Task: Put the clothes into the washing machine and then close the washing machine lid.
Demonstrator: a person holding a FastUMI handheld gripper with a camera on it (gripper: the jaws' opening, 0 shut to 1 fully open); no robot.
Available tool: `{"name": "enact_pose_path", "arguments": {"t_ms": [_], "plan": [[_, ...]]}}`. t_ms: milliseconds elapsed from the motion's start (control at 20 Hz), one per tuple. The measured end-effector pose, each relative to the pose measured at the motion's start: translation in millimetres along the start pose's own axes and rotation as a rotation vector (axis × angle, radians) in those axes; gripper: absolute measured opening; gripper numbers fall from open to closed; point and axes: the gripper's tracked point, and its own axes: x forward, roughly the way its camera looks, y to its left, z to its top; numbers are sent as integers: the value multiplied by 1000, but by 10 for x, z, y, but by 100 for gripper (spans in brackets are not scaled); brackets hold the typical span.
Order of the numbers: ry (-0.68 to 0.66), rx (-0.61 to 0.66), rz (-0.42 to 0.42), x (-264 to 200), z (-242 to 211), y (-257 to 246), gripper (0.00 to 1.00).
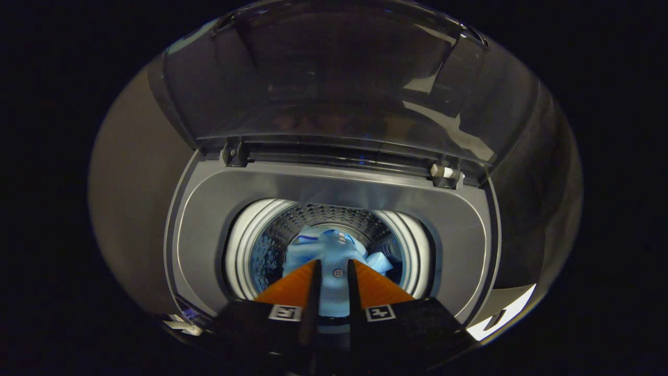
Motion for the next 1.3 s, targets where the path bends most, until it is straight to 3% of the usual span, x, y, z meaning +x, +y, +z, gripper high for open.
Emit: {"name": "enact_pose_path", "arguments": {"t_ms": [150,250,400,600,700,1100,1200,1300], "plan": [[-52,-38,-31,10,131,-64,100],[-66,-32,-56,-1,162,-113,100],[-85,14,-28,-107,178,-42,100],[-169,-32,-44,-368,393,-112,100],[-240,18,18,-571,593,11,100],[-682,38,80,-1868,1958,177,99],[-790,53,58,-2036,2501,98,99],[-777,61,18,-1815,2771,-44,98]]}}
